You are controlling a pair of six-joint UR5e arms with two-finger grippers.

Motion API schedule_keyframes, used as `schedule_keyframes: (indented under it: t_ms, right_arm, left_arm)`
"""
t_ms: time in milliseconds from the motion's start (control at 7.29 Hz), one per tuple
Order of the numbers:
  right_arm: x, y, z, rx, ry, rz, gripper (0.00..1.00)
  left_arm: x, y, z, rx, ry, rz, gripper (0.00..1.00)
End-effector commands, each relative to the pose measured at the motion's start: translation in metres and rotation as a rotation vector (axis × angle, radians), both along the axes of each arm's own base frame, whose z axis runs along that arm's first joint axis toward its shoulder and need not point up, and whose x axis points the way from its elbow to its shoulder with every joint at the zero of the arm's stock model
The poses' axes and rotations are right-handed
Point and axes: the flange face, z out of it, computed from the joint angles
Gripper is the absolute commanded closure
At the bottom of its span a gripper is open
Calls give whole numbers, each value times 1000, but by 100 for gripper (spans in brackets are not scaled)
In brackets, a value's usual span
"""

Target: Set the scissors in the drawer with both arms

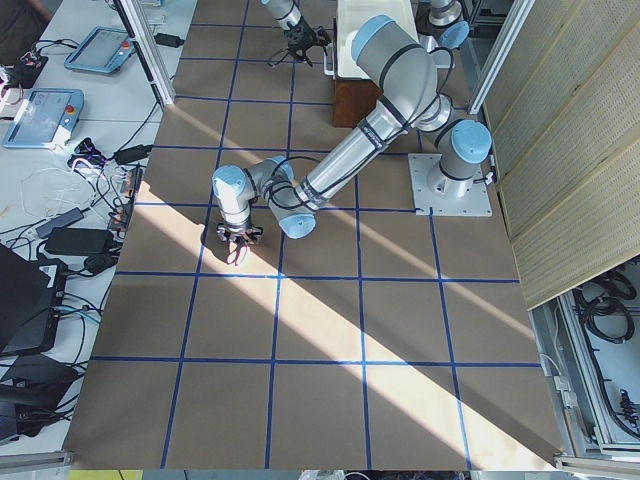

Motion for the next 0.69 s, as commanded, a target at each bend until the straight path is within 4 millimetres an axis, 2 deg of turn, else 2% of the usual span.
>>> schedule_keyframes:
  t_ms: [0, 548]
  right_arm:
    - [1, 1, 2, -1, 3, -11, 26]
    - [2, 0, -8, 12, 10, -17, 28]
  left_arm:
    - [-3, -1, 5, -7, -4, -24, 100]
    - [-11, -2, 29, -33, -9, -33, 100]
